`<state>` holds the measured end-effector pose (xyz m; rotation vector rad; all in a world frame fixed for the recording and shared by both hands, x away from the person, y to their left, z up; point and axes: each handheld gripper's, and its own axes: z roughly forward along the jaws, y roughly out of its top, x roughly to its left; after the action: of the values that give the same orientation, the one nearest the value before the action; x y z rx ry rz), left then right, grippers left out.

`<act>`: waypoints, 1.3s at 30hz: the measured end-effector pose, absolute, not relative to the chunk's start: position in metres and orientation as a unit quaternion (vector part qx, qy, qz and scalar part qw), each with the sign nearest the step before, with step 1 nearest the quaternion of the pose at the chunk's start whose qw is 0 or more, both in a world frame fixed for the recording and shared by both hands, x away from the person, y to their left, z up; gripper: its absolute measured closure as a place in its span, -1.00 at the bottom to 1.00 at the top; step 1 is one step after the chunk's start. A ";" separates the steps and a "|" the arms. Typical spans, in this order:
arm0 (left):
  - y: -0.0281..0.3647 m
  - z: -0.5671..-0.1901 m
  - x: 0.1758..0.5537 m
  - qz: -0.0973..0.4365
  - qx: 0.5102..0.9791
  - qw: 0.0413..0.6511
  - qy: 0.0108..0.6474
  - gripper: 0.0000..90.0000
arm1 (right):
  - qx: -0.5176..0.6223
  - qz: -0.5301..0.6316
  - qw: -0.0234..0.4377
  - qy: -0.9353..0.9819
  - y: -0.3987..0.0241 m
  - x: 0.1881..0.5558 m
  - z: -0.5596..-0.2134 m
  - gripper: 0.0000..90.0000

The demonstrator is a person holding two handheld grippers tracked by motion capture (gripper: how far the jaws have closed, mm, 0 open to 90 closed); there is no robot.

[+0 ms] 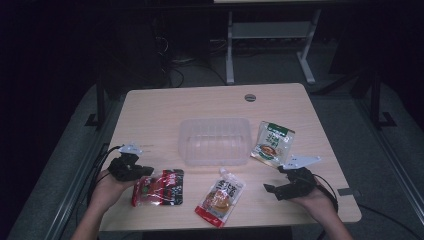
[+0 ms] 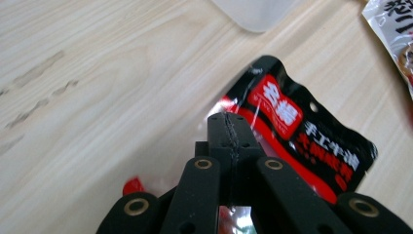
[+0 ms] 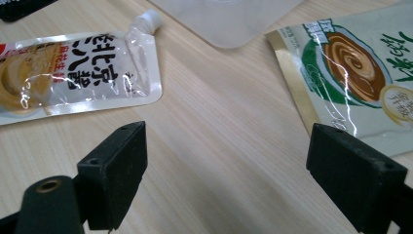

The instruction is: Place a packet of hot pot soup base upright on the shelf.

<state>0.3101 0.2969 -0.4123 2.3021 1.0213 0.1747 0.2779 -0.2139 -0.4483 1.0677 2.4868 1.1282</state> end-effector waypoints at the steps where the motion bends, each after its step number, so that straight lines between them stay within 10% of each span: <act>1: 0.299 -0.412 0.307 0.067 0.867 0.305 0.389 1.00 | 0.357 0.381 0.108 0.846 -0.213 0.277 -0.448 -0.67; 39: 0.331 -0.444 0.294 0.048 0.861 0.248 0.441 1.00 | 0.326 0.404 0.085 0.851 -0.188 0.276 -0.438 -0.69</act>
<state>0.2937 0.3312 -0.4439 2.3474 1.2024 0.1304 0.2765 -0.1883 -0.4385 0.9718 2.5377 1.2044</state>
